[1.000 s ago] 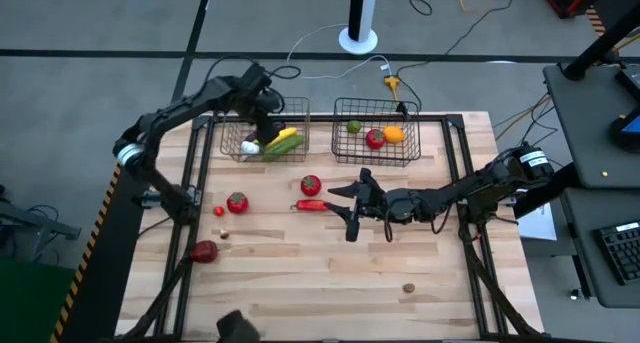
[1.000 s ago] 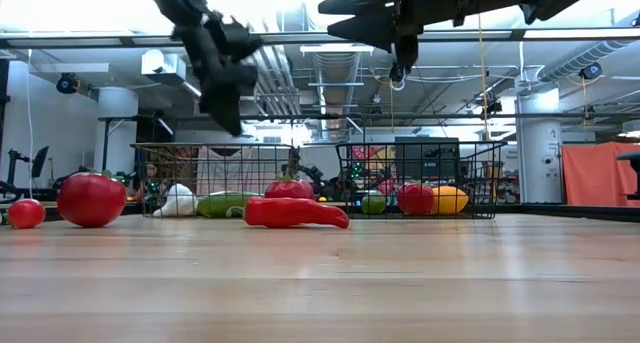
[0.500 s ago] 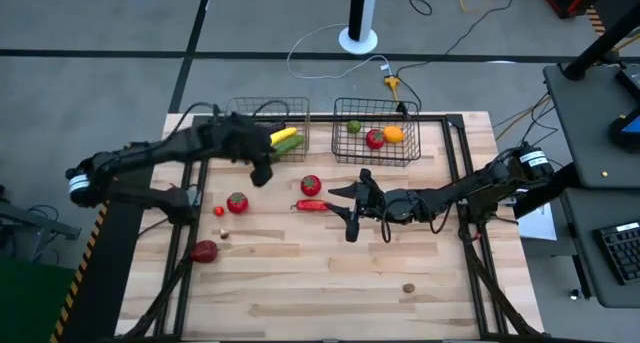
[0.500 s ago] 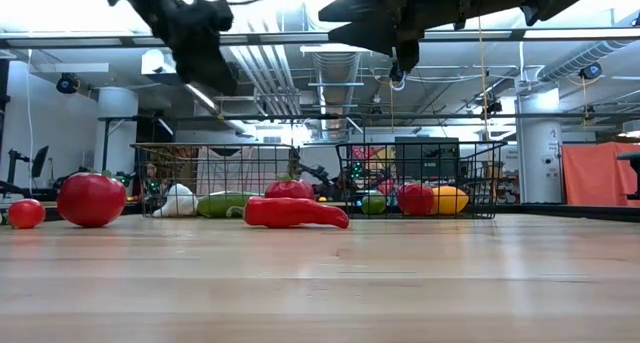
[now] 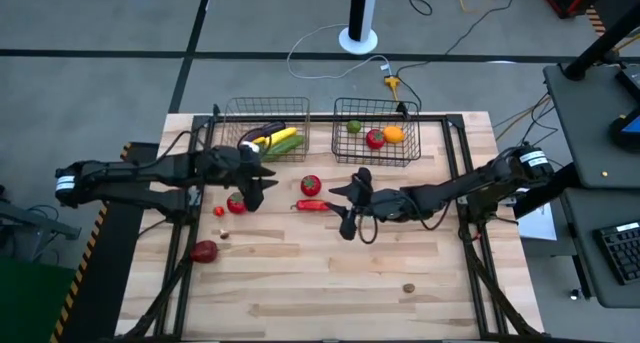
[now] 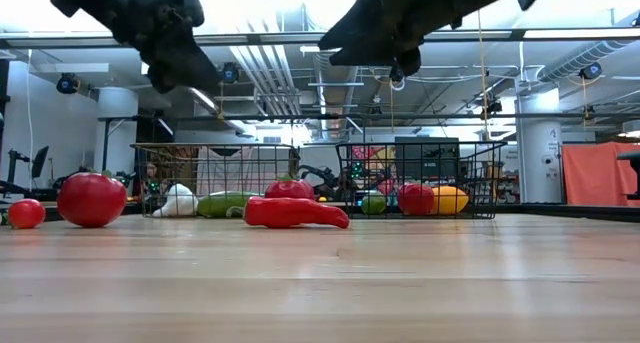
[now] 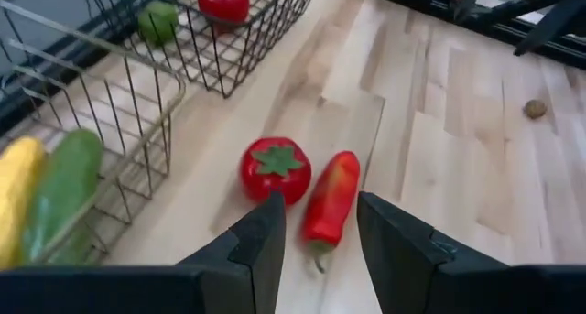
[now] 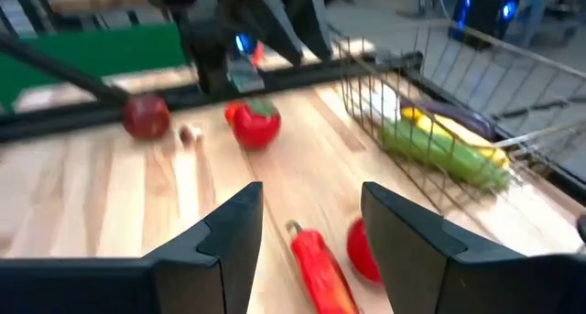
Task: Sort produce into baskets
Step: Put the left large red tomato into the right wire basket
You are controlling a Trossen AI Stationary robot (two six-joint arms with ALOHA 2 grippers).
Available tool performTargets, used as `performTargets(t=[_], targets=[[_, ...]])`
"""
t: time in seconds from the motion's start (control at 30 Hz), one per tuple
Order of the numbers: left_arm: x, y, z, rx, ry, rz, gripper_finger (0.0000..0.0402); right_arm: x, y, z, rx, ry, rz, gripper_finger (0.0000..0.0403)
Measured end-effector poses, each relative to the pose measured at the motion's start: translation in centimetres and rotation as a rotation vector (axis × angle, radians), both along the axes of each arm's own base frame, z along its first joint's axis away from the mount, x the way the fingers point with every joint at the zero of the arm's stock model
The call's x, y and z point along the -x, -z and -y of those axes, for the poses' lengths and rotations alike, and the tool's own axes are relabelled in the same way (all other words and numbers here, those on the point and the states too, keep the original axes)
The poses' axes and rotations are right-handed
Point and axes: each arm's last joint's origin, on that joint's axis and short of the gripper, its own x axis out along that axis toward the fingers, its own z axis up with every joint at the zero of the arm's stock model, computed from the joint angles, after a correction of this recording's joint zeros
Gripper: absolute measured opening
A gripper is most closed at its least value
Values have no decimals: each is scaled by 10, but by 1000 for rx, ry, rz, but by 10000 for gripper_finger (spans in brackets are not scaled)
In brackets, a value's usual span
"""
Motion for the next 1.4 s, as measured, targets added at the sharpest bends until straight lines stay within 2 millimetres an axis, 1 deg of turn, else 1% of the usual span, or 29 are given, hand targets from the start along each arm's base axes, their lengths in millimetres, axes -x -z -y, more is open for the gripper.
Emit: performTargets(t=[0.13, 0.3, 0.37, 0.47, 0.6, 0.7, 0.77, 0.97, 1.17, 1.4], targets=[[3, 7, 4, 61, -16, -54, 121, -4, -9, -1, 0, 7, -102, 178], [10, 19, 11, 136, -40, -194, 121, -1, -13, 0, -35, 43, -271, 178], [13, 21, 13, 163, -54, -244, 121, 1, -15, 0, -53, 63, -330, 178], [17, 16, 15, 236, -126, -318, 121, 5, -19, 1, -73, 88, -392, 178], [28, 17, 16, 306, -268, -510, 121, 4, -22, 0, -82, 93, -388, 178], [33, 24, 16, 318, -318, -654, 121, 2, -25, -1, -78, 84, -363, 178], [33, 29, 16, 316, -333, -715, 121, 2, -24, -1, -72, 77, -354, 178], [23, 39, 16, 316, -351, -778, 121, 1, -24, -1, -56, 67, -350, 178], [16, 36, 14, 286, -356, -779, 121, 1, -24, -1, -48, 62, -349, 178], [14, 38, 14, 280, -360, -792, 121, 1, -23, -1, -33, 54, -355, 178]])
